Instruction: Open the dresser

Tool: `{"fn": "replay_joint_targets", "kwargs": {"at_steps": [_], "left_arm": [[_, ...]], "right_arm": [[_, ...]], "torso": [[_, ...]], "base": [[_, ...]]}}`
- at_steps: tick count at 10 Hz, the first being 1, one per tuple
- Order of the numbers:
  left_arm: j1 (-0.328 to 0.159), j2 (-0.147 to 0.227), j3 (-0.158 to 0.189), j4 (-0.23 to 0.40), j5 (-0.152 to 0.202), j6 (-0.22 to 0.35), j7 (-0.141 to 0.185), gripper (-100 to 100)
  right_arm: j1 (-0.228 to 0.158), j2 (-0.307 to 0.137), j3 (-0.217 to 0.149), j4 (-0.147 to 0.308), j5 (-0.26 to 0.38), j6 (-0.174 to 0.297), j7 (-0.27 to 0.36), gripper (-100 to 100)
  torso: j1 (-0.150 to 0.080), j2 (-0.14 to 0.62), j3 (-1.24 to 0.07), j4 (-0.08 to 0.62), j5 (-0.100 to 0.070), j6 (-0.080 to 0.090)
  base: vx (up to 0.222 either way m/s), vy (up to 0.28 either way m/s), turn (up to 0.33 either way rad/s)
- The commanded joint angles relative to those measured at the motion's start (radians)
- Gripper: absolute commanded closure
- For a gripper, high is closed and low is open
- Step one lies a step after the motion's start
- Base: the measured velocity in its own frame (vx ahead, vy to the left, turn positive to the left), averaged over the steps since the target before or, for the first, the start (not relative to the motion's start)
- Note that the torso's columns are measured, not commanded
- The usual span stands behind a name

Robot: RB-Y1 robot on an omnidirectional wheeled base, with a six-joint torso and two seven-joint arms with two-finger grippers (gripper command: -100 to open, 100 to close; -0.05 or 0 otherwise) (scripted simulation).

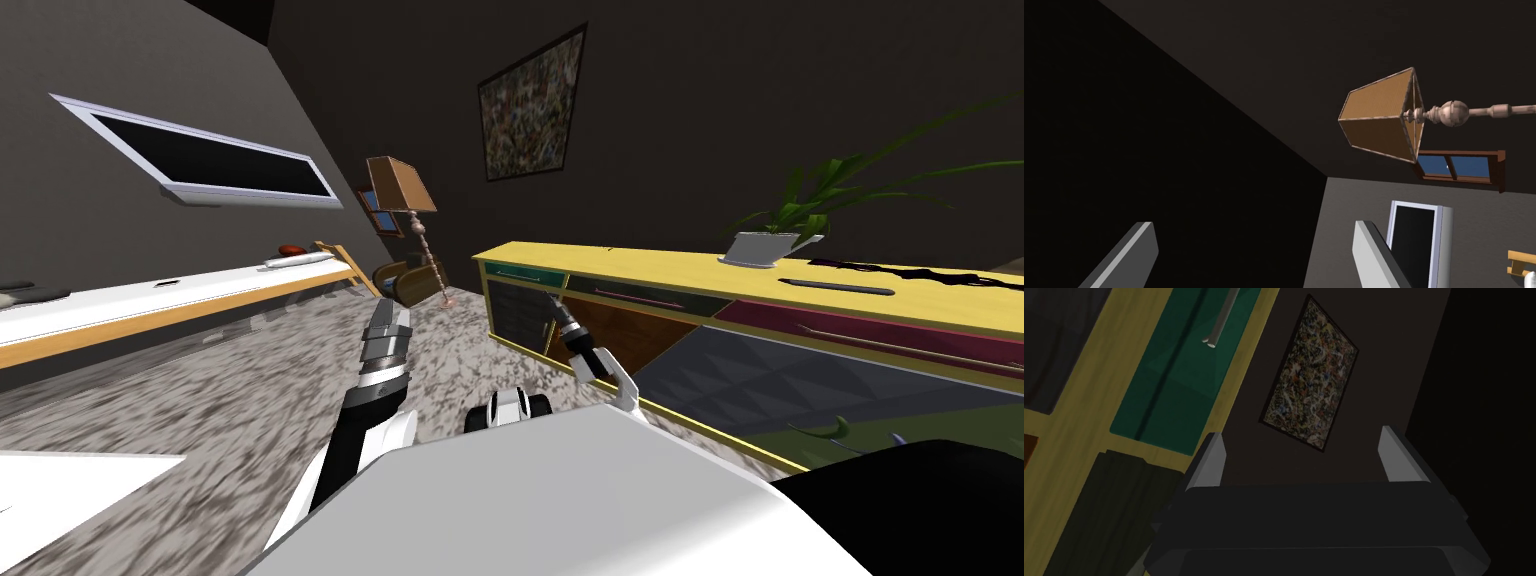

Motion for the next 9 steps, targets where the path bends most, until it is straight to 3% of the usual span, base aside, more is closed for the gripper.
{"fn": "replay_joint_targets", "kwargs": {"at_steps": [1, 3, 4, 5, 6, 8, 9], "left_arm": [[0.000, 0.000, 0.000, 0.000, 0.000, 0.000, 0.000, 0], [0.000, 0.000, 0.000, 0.000, 0.000, 0.000, 0.000, 0], [0.000, 0.000, 0.000, 0.000, 0.000, 0.000, 0.000, 0], [0.000, 0.000, 0.000, 0.000, 0.000, 0.000, 0.000, 0], [0.000, 0.000, 0.000, 0.000, 0.000, 0.000, 0.000, 0], [0.000, 0.000, 0.000, 0.000, 0.000, 0.000, 0.000, 0], [0.000, 0.000, 0.000, 0.000, 0.000, 0.000, 0.000, 0]], "right_arm": [[-0.035, -0.018, -0.002, 0.038, 0.062, 0.056, 0.028, -100], [-0.087, -0.039, -0.003, 0.103, 0.127, 0.116, 0.069, -100], [-0.087, -0.039, -0.003, 0.103, 0.148, 0.125, 0.069, -100], [-0.113, -0.051, -0.004, 0.138, 0.182, 0.160, 0.089, -100], [-0.113, -0.051, -0.004, 0.138, 0.192, 0.160, 0.089, -100], [-0.168, -0.078, -0.006, 0.209, 0.260, 0.227, 0.131, -100], [-0.168, -0.078, -0.006, 0.212, 0.281, 0.233, 0.131, -100]], "torso": [[0.002, 0.000, 0.000, 0.000, 0.000, 0.000], [-0.001, -0.001, -0.001, 0.000, 0.000, 0.000], [0.001, -0.001, -0.001, 0.000, 0.000, 0.000], [0.000, 0.001, 0.000, 0.000, 0.000, 0.000], [0.000, 0.002, 0.001, 0.000, 0.000, 0.000], [-0.001, -0.001, 0.000, 0.000, 0.000, 0.000], [0.003, -0.002, -0.001, 0.000, 0.001, 0.000]], "base": [[0.016, 0.097, 0.017], [0.038, 0.106, 0.045], [0.010, 0.108, 0.016], [-0.002, 0.096, 0.033], [0.007, 0.070, 0.015], [0.026, 0.099, 0.043], [0.026, 0.109, 0.017]]}}
